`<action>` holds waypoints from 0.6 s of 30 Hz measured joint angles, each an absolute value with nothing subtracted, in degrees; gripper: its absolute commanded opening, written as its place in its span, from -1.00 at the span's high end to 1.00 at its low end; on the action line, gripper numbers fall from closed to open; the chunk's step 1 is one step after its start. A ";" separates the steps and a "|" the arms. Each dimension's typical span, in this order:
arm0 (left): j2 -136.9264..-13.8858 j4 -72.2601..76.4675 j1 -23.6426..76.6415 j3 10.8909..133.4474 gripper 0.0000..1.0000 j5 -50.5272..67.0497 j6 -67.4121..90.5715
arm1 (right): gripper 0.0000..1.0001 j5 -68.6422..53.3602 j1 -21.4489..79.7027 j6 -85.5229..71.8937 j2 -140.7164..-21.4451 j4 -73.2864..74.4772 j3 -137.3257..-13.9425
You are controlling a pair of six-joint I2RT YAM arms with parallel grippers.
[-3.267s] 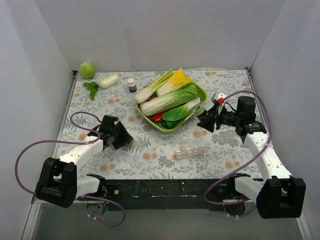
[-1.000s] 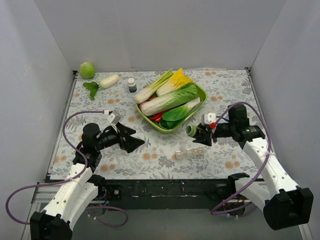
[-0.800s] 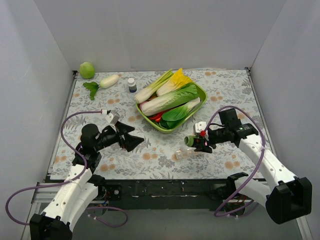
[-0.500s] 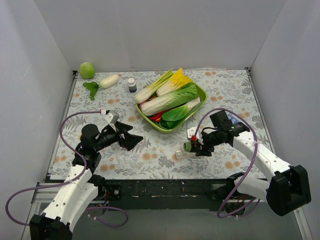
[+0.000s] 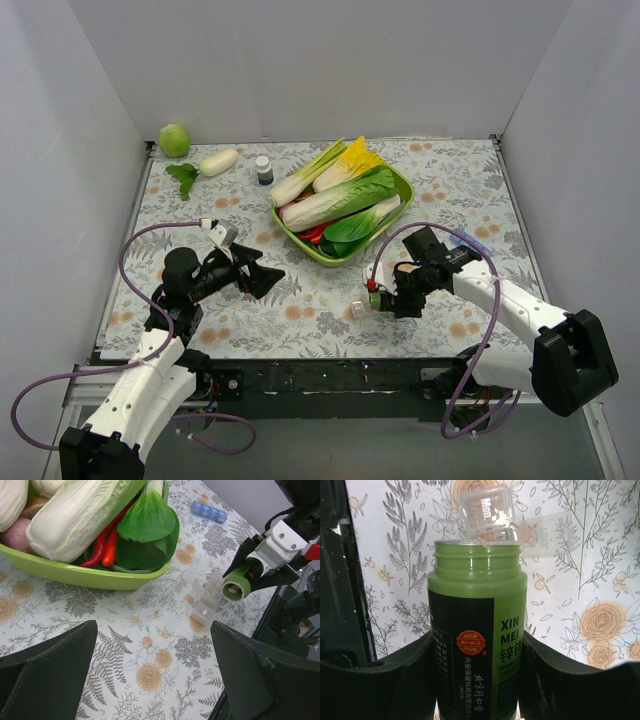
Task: Sort the pills into containers
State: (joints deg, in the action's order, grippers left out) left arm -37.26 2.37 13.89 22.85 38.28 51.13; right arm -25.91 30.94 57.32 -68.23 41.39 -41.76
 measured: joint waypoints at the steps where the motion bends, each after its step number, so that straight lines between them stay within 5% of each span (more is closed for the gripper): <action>1: -37.28 2.26 13.89 22.85 -0.96 38.22 51.11 | 0.95 -25.08 31.09 57.08 -68.49 41.41 -41.76; 18: -37.41 1.69 13.89 22.85 -0.96 37.91 50.78 | 0.97 -14.15 35.35 55.18 -73.71 44.34 -45.25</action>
State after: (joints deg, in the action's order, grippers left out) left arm -37.41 1.69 13.89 22.85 37.91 50.78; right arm -14.15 35.35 55.18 -73.71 44.34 -45.25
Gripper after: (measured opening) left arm 0.981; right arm 0.591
